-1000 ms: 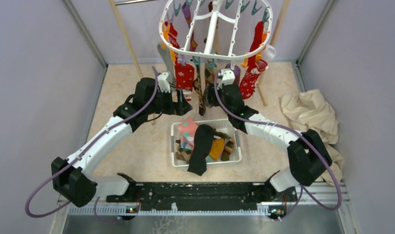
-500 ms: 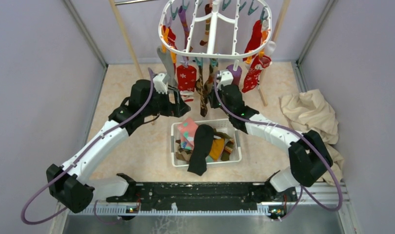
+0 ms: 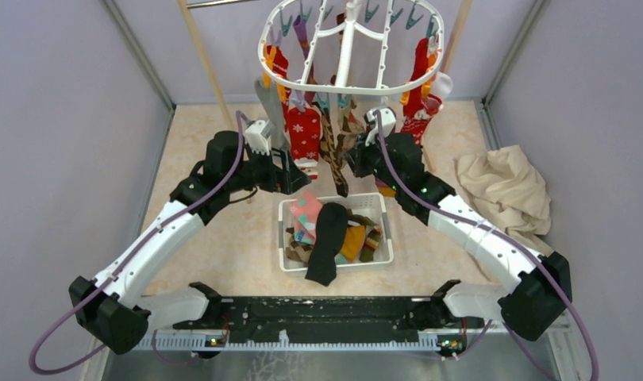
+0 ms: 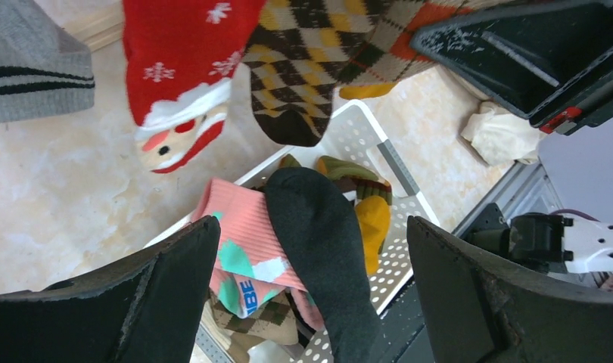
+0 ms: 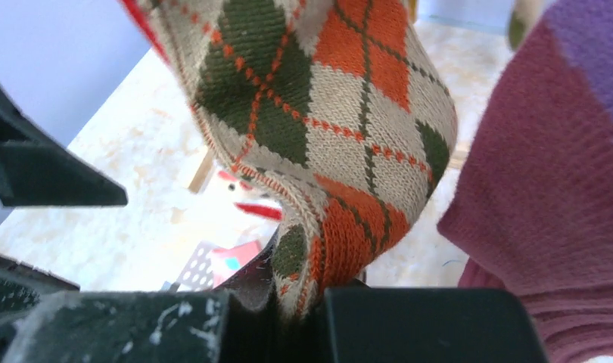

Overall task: Remove the socks clipped to the hanger
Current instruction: Remove the sock from the hanger.

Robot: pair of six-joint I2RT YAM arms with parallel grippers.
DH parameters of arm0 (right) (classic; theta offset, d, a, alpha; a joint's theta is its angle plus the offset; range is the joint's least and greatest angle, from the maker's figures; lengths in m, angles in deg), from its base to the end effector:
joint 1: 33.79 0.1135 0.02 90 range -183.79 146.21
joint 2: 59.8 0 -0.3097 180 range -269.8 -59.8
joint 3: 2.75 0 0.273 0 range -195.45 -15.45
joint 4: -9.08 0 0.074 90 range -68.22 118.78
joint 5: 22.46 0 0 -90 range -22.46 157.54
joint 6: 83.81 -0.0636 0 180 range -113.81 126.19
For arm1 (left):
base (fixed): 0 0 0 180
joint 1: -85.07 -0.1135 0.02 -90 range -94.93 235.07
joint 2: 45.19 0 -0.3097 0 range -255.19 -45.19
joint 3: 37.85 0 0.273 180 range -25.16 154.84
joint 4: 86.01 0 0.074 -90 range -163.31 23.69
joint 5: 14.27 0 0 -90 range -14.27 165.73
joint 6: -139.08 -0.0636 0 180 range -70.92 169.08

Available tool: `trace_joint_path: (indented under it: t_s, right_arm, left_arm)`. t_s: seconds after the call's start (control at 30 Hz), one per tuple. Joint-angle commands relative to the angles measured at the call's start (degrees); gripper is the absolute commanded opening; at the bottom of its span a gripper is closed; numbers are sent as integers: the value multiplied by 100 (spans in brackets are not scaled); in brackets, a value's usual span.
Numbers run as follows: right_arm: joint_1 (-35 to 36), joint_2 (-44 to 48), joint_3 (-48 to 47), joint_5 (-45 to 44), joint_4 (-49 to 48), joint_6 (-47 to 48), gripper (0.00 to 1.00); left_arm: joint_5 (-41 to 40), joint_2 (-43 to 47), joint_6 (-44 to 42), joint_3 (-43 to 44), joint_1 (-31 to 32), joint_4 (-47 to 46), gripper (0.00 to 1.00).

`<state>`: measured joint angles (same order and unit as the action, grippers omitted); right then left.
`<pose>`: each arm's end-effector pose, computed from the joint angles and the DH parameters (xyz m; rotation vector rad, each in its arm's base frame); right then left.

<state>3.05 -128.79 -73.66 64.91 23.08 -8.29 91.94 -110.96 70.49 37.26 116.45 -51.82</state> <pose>0.2549 0.1873 0.3830 -0.3200 1.7934 0.6001 0.2339 -0.1635 0.3835 0.3705 2.0623 -0.8589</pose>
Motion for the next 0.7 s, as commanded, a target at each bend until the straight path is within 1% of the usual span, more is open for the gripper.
trace_joint_path:
  t_s: [0.0,0.13,0.27,0.43,0.67]
  right_arm:
    - [-32,375,-505,811,730,8,0]
    - [-28,572,-723,1319,1345,13,0]
    - [-32,744,-830,1754,1684,-16,0]
    - [-28,850,-946,2260,1728,-189,0]
    - [-28,797,-1137,2715,1622,-473,0]
  left_arm:
    - [417,241,91,-15,2,-228,99]
    - [498,351,92,-1,6,-212,99]
    - [685,381,124,-13,6,-252,99]
    - [1021,434,123,-244,8,-556,99]
    - [1465,699,143,-836,8,-1438,99]
